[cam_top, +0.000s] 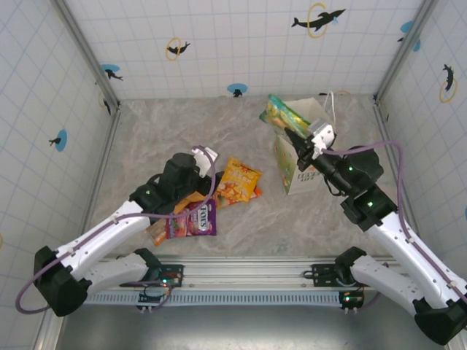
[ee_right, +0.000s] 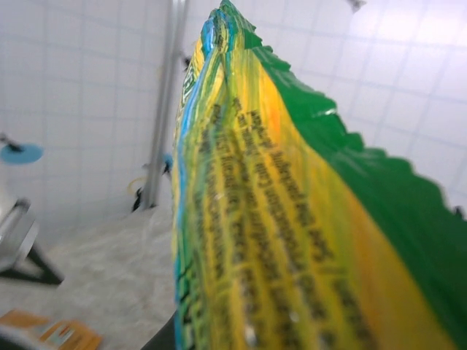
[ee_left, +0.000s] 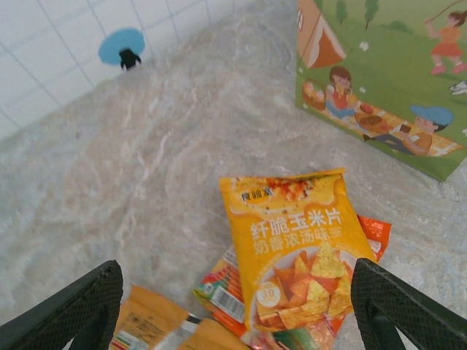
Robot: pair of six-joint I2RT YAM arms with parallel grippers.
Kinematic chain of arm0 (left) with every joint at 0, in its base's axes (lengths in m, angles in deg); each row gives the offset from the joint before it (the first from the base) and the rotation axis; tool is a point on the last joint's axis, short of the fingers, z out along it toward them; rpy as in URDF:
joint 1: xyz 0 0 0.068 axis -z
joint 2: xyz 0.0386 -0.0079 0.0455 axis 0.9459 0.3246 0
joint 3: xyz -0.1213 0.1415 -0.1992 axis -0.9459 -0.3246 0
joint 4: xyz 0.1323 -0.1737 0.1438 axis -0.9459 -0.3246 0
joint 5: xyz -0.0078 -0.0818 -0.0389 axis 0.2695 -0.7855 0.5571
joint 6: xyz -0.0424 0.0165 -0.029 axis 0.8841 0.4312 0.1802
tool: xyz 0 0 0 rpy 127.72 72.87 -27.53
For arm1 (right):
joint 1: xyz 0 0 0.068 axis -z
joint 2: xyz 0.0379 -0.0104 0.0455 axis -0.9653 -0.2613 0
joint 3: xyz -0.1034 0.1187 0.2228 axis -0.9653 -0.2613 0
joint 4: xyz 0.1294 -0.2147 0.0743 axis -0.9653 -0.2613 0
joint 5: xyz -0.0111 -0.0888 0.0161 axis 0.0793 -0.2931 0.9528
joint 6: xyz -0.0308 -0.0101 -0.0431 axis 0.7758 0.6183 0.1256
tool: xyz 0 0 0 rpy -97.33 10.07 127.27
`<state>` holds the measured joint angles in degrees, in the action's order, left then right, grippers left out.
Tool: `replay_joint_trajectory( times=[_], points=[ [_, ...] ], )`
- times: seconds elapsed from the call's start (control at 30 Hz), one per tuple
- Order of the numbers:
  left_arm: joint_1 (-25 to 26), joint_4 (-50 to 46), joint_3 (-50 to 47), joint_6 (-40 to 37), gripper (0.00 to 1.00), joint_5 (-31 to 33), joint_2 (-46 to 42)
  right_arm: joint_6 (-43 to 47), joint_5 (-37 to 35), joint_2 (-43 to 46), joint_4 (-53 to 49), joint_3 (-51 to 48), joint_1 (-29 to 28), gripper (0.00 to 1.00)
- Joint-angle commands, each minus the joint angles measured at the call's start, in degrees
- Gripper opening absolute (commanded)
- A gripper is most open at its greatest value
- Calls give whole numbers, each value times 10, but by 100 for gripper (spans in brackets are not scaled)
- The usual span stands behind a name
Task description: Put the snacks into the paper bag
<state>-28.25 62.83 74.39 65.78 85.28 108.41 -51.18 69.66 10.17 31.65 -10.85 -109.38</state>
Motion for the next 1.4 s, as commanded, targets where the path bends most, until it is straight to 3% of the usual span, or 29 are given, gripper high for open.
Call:
replay_joint_trajectory(
  times=[0.0,0.23,0.37,0.57,0.7,0.97,1.17,1.37],
  points=[
    [-1,45,-19,65,82,0,8,-18,-78,16,140,12,6,4],
    [-2,57,-18,79,81,-28,42,-35,-166,-4,221,-1,19,3],
    [-2,58,-10,108,81,-38,67,-65,-236,-27,184,10,38,3],
    [-12,38,11,164,79,-43,110,-150,-223,-66,97,9,85,5],
    [-49,41,13,204,77,-89,124,-199,-190,-88,67,-4,113,7],
    [-99,60,12,231,76,-150,150,-251,-142,-128,30,-11,120,11],
    [-130,96,16,244,75,-214,191,-268,-124,-140,12,-11,120,32],
    [-167,152,26,277,72,-300,245,-276,-116,-140,1,-12,120,37]
  ],
)
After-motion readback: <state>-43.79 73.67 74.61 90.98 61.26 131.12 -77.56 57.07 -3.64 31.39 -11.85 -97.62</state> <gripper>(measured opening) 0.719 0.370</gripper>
